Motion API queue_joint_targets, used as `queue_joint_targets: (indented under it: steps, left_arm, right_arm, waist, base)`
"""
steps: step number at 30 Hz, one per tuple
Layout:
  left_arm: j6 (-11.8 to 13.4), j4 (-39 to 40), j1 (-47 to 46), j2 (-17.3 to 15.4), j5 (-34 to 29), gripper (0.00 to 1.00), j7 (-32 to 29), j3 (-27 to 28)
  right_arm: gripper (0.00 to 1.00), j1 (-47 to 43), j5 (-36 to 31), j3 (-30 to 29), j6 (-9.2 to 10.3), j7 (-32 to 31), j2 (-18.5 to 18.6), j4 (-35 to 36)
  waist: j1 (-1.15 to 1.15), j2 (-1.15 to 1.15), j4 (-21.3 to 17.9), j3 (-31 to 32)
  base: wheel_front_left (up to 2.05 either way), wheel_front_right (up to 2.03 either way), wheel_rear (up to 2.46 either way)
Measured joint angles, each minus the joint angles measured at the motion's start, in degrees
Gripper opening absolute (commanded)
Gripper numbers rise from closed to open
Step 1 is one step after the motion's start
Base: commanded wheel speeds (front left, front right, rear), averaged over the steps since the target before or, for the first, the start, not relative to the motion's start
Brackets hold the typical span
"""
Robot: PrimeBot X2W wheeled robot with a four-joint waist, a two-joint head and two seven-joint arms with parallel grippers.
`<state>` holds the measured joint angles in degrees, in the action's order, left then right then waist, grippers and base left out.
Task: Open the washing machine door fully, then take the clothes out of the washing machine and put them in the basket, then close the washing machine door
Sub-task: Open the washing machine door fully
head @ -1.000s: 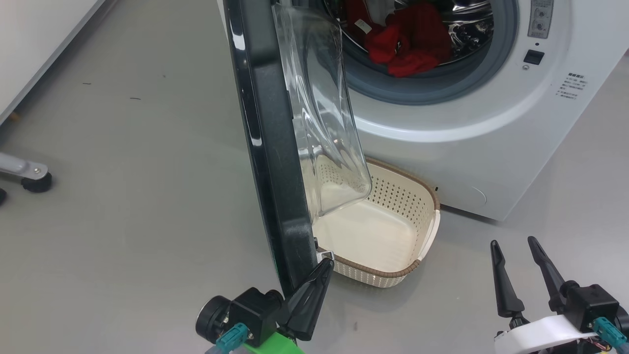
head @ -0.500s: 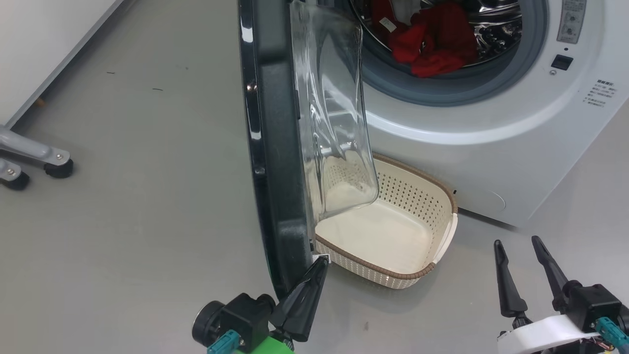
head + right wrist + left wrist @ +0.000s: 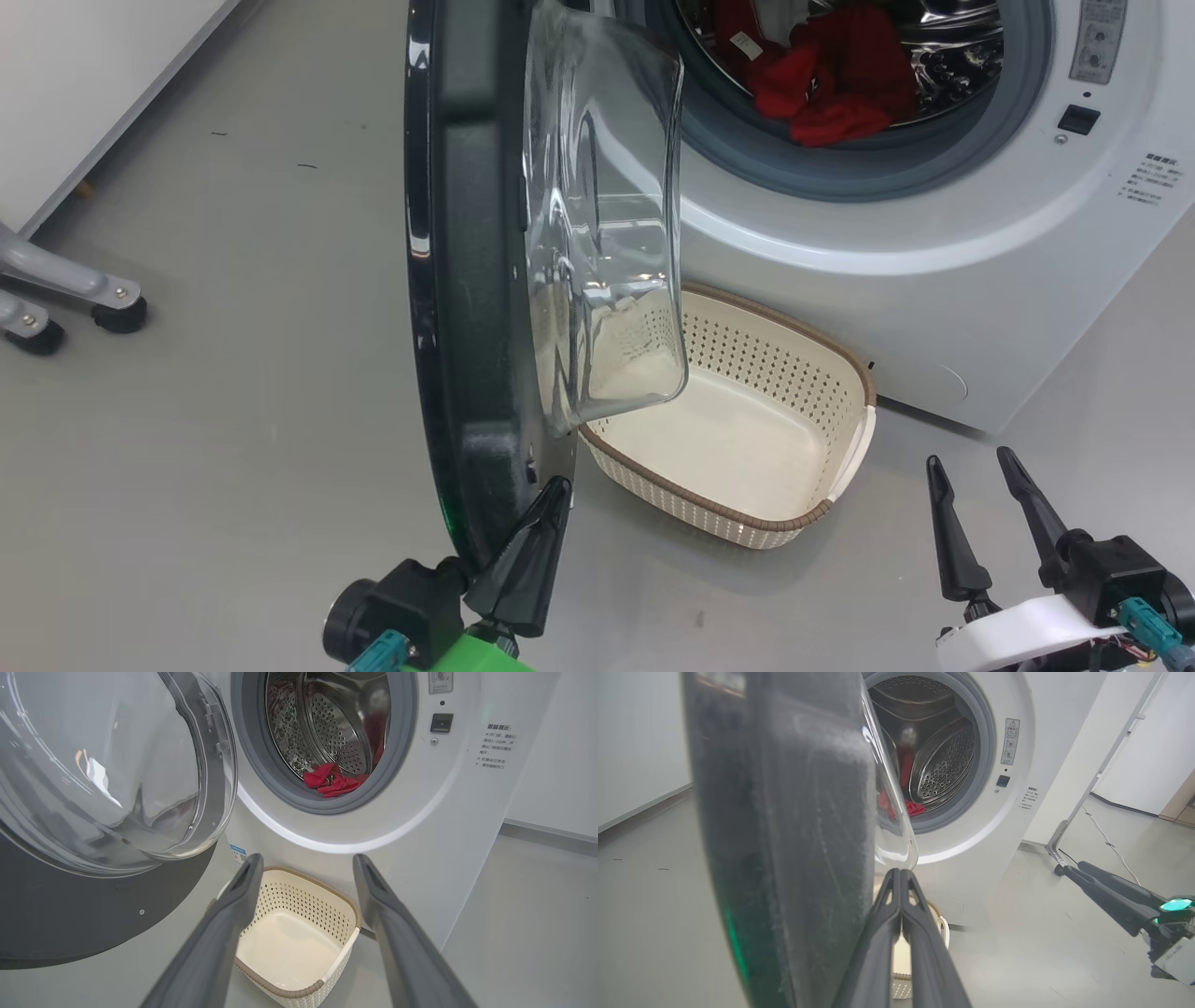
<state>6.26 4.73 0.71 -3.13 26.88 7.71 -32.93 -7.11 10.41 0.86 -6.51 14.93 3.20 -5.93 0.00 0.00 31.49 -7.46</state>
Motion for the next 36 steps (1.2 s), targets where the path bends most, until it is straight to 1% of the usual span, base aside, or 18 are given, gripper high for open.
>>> queue_joint_targets:
  steps: [9, 14, 15, 16, 23, 36]
  left_arm:
    - [0.27, -0.42, 0.6, 0.01, -0.77, 0.0, 0.89, 4.15]
    - [0.27, -1.02, 1.01, 0.09, -1.44, 0.0, 1.25, 7.98]
    - [0.27, -1.38, 1.05, 0.09, -1.83, 0.0, 1.3, 9.42]
    - [0.27, -1.38, 1.05, 0.09, -1.83, 0.0, 1.3, 9.42]
    - [0.29, -2.7, 1.07, 0.04, -3.3, 0.0, 1.46, 14.56]
    - [0.49, -5.44, 0.69, 0.34, -3.26, 0.0, 2.04, 23.66]
  right_arm:
    - [1.0, 0.5, 0.0, 0.09, -0.44, 0.0, -0.01, -0.42]
    - [1.0, 0.5, 0.01, 0.04, -0.44, 0.0, -0.03, -0.67]
    - [1.0, 0.5, 0.01, -0.01, -0.44, 0.0, -0.03, -0.67]
    - [1.0, 0.5, 0.01, -0.01, -0.44, 0.0, -0.03, -0.67]
    - [1.0, 0.47, 0.02, -0.44, -0.44, 0.0, -0.2, -0.49]
    - [1.0, 0.41, 0.02, -0.99, -0.45, 0.0, -0.47, 0.63]
  waist:
    - [0.0, 0.0, 0.01, 0.55]
    - [0.0, 0.0, -0.12, 1.14]
    - [0.0, 0.0, -0.16, 1.25]
    - [0.0, 0.0, -0.16, 1.25]
    - [0.0, 0.0, -0.33, 1.43]
    - [0.0, 0.0, -0.95, 0.38]
  base:
    - [0.0, 0.0, 0.0]
    - [0.0, 0.0, 0.0]
    - [0.0, 0.0, 0.0]
    - [0.0, 0.0, 0.0]
    - [0.0, 0.0, 0.0]
    - [0.0, 0.0, 0.0]
